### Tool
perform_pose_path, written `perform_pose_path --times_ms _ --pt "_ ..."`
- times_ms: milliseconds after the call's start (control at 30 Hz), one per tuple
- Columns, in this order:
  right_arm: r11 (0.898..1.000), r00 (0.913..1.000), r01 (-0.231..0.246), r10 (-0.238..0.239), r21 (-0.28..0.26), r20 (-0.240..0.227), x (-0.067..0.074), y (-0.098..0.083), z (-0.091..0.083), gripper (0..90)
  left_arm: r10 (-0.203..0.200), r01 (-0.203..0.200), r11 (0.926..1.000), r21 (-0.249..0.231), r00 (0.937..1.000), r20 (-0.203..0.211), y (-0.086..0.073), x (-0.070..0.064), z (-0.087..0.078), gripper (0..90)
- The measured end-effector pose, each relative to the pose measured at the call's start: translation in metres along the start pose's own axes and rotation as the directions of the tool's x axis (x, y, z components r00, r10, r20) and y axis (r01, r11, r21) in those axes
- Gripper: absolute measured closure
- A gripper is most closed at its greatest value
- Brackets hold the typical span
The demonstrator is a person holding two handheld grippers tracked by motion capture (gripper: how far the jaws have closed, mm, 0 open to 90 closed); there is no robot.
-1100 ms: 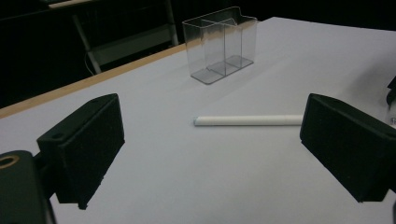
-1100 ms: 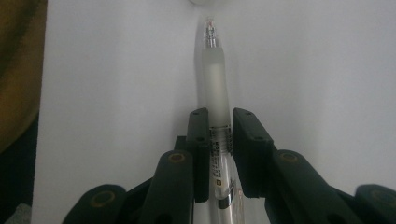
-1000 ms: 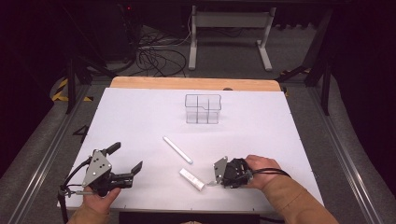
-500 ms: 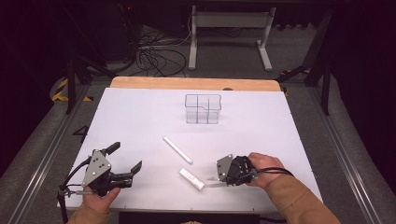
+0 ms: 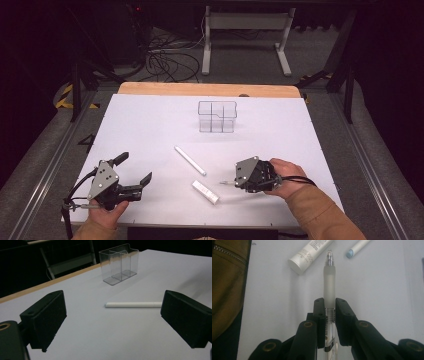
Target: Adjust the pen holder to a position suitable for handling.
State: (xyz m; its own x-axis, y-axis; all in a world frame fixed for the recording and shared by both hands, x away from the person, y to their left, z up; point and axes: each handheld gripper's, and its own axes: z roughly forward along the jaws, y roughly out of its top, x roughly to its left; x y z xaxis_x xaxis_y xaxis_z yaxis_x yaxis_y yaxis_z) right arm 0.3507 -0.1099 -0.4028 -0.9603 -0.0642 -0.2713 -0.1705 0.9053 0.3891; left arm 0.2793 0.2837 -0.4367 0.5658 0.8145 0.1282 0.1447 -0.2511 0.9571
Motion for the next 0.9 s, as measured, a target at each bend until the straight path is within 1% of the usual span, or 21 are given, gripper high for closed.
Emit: perform_pose_path --times_ms 133,233,267,333,367,400,433,467,500,600,633,700,833,867,900 --pt "1.0 1.0 -0.004 0.004 -0.011 0.007 -0.001 0.001 -0.002 79.6 -0.002 0.002 1.0 0.001 1.0 0.0 0.0 0.0 0.0 7.0" --pt "0.999 0.9998 -0.011 0.011 -0.037 0.018 -0.003 0.002 -0.007 79.6 -0.002 0.002 1.0 0.0 1.0 0.0 0.0 0.0 0.0 7.0" --pt "0.999 0.9998 -0.011 0.011 -0.037 0.018 -0.003 0.002 -0.007 79.6 -0.003 0.003 1.0 0.0 1.0 0.0 0.0 0.0 0.0 7.0" --pt "0.998 0.9993 -0.028 0.03 -0.056 0.023 -0.005 0.003 -0.01 79.6 -0.002 0.002 1.0 0.0 1.0 0.0 0.0 0.0 0.0 7.0" --pt "0.996 0.9983 -0.05 0.052 -0.081 0.026 -0.006 0.003 -0.013 79.6 -0.002 0.002 1.0 0.0 1.0 0.0 0.0 0.0 0.0 7.0" --pt "0.996 0.9983 -0.05 0.052 -0.081 0.026 -0.006 0.003 -0.013 79.6 -0.002 0.002 1.0 0.0 1.0 0.0 0.0 0.0 0.0 7.0" --pt "0.991 0.9963 -0.077 0.081 -0.109 0.029 -0.008 0.004 -0.016 79.6 -0.003 0.003 1.0 0.0 1.0 -0.001 0.0 0.0 0.0 7.0" --pt "0.991 0.9963 -0.077 0.081 -0.109 0.029 -0.008 0.004 -0.016 79.6 -0.002 0.002 1.0 0.0 1.0 -0.001 0.0 0.0 0.0 7.0" --pt "0.989 0.9955 -0.084 0.089 -0.123 0.034 -0.009 0.004 -0.017 79.6 -0.002 0.002 1.0 0.0 1.0 -0.001 0.0 0.0 0.0 7.0" --pt "0.981 0.9919 -0.112 0.12 -0.16 0.041 -0.013 0.004 -0.021 79.6 -0.001 0.001 1.0 0.0 1.0 -0.001 0.0 0.0 0.0 7.0" --pt "0.973 0.9884 -0.135 0.145 -0.189 0.043 -0.015 0.004 -0.024 79.6 -0.001 0.001 1.0 0.001 1.0 -0.001 0.0 0.0 0.0 7.0" --pt "0.966 0.9861 -0.148 0.161 -0.21 0.042 -0.017 0.004 -0.027 79.6 -0.001 0.001 1.0 0.001 1.0 -0.001 0.0 0.0 0.0 7.0" --pt "0.946 0.9769 -0.189 0.209 -0.264 0.046 -0.021 0.004 -0.033 79.6 -0.001 0.001 1.0 0.001 1.0 0.0 0.0 0.0 0.0 7.0" --pt "0.946 0.9769 -0.189 0.209 -0.264 0.046 -0.021 0.004 -0.033 79.6 -0.001 0.001 1.0 0.001 1.0 0.0 0.0 0.0 0.0 7.0" --pt "0.934 0.9717 -0.209 0.232 -0.29 0.045 -0.024 0.003 -0.035 79.6 -0.002 0.002 1.0 0.001 1.0 0.0 0.0 0.001 0.0 7.0"
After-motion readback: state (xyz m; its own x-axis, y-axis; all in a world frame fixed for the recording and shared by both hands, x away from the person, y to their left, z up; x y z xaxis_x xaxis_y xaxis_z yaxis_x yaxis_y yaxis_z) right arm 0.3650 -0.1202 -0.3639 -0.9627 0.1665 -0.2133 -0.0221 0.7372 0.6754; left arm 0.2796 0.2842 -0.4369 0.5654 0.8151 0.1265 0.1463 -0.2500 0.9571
